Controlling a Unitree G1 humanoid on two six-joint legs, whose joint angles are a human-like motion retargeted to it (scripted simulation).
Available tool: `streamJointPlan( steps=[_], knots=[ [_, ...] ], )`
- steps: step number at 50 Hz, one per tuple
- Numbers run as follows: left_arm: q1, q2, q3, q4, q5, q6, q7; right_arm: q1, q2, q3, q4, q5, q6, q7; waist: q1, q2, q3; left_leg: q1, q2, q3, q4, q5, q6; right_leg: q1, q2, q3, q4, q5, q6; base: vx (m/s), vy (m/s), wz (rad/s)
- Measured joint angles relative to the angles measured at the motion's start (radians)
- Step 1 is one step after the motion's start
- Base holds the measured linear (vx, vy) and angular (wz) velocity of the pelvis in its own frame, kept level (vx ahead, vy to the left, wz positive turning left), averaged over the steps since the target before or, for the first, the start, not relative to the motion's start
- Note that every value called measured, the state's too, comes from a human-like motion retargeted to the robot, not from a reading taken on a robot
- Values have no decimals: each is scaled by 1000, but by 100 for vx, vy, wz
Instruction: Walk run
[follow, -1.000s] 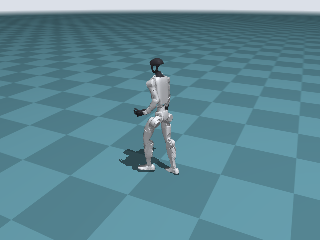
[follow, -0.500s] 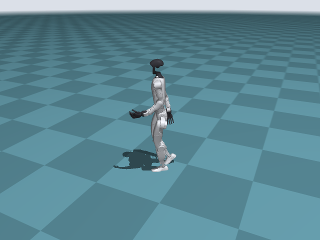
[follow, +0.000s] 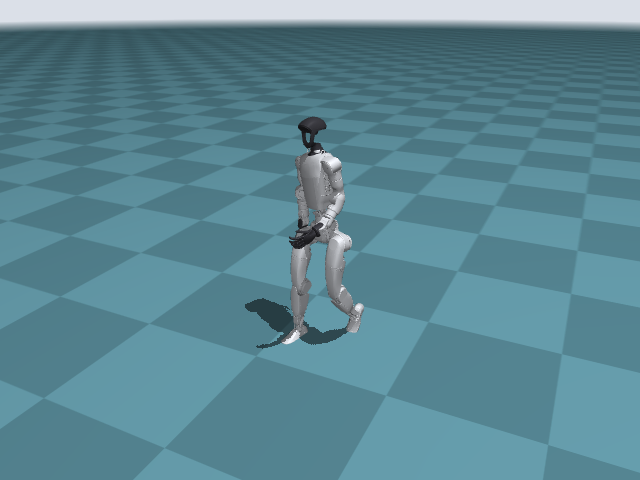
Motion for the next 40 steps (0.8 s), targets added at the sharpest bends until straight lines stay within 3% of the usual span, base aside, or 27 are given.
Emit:
streamJointPlan(
  steps=[2,3,6,10,15,20,22,25,28,30,31,33,36,38,40],
  knots=[
    [-6,9,3,-6,12,-2,-34,-36,-6,-12,-8,44,1,51,7,-14,-14,-73,94,70,115,22,3,39,49,7,-12,-14,-58,56,-52,159],
    [-3,14,6,-12,21,-1,-49,-53,-6,-13,-16,58,0,69,31,-17,-8,-104,126,68,169,-40,14,76,79,-16,-31,-11,-81,59,-60,80],
    [5,16,8,-35,40,2,-63,-102,-24,-17,-65,56,-11,86,99,-53,2,-187,196,223,213,-193,140,155,73,-79,-62,-15,-99,56,-30,59],
    [20,17,-7,-61,66,0,-53,-135,-58,-8,-170,44,-41,83,222,-78,-3,-336,146,224,68,-353,224,225,84,-129,-103,-22,-113,56,-12,41],
    [44,18,-3,-77,104,-6,-67,-136,-96,-11,-252,58,-97,56,303,-91,-8,-412,170,355,-324,-426,417,308,124,-200,-133,-66,-124,54,-12,93],
    [56,11,12,-62,88,-15,-54,-151,-102,-20,-221,73,-105,62,304,-130,-28,-416,64,485,-657,-531,524,374,132,-333,-153,-70,-118,68,-17,92],
    [59,11,31,-52,68,-10,-44,-150,-83,-4,-198,68,-110,90,334,-166,-24,-374,83,529,-667,-494,524,409,134,-299,-135,-45,-120,90,-35,-39],
    [65,14,52,-41,54,-9,-31,-119,-39,5,-160,31,-143,140,376,-198,-27,-340,105,540,-622,-421,524,451,117,-282,-82,72,-68,100,-14,-49],
    [46,23,64,-22,43,2,-22,-50,26,-2,-118,-13,-161,135,351,-193,-41,-325,102,408,-563,-488,524,443,127,-267,38,352,-26,107,-2,58],
    [24,32,55,-22,40,6,-12,-8,59,11,-74,-4,-160,99,312,-140,-37,-286,125,351,-537,-527,524,394,195,-223,173,516,-49,75,4,136],
    [17,34,41,-29,40,2,-4,14,67,16,-48,0,-158,89,297,-132,-27,-240,116,359,-537,-548,524,353,191,-233,315,533,-67,82,-1,142],
    [-9,41,17,-40,44,-4,6,53,81,19,-5,-1,-144,84,278,-84,-24,-192,133,316,-552,-564,524,282,267,-179,432,541,-53,93,3,128],
    [-74,41,-3,-36,40,0,2,107,93,5,30,-22,-106,87,233,-26,-18,-149,119,221,-560,-582,523,153,364,-51,553,374,-8,68,5,151],
    [-104,46,-23,-37,36,-1,2,143,105,-2,47,-34,-99,83,200,7,-14,-107,121,188,-573,-593,512,90,370,-7,556,252,-1,66,2,151],
    [-122,53,-48,-44,37,-6,4,179,114,1,63,-37,-99,86,165,25,-13,-68,110,155,-585,-606,504,37,317,-8,492,162,5,60,-2,150]
  ],
)
